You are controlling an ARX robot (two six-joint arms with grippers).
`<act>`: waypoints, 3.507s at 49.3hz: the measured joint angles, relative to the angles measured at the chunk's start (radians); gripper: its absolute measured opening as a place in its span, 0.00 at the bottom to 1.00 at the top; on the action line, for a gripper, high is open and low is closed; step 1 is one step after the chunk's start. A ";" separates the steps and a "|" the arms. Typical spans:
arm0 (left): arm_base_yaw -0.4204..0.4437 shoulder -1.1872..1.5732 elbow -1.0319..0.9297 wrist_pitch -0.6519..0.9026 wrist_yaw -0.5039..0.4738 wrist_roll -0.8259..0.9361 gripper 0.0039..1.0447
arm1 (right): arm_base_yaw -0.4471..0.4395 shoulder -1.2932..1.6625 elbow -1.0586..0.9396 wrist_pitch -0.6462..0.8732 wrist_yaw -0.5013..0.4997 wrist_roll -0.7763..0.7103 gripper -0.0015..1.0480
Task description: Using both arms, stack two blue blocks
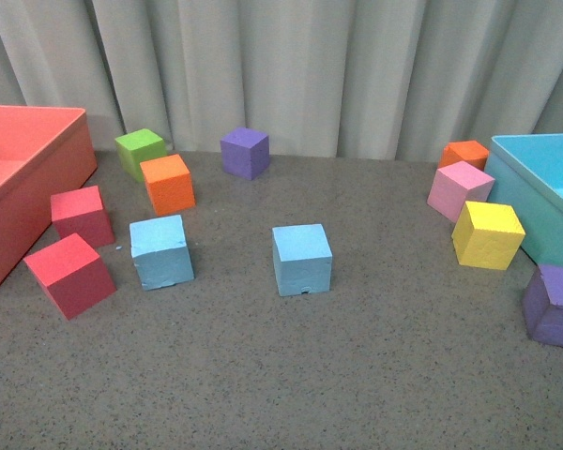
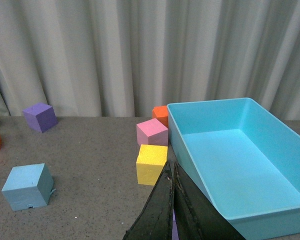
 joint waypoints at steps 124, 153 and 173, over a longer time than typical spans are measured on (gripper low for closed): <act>-0.245 1.755 0.924 0.068 -0.176 -0.363 0.94 | -0.001 -0.821 -0.021 -0.783 -0.003 0.000 0.91; -0.245 2.139 1.349 -0.222 -0.227 -0.443 0.94 | -0.001 -0.821 -0.021 -0.783 -0.003 0.000 0.91; -0.243 2.269 1.487 -0.329 -0.204 -0.489 0.94 | -0.001 -0.821 -0.021 -0.783 -0.003 0.000 0.91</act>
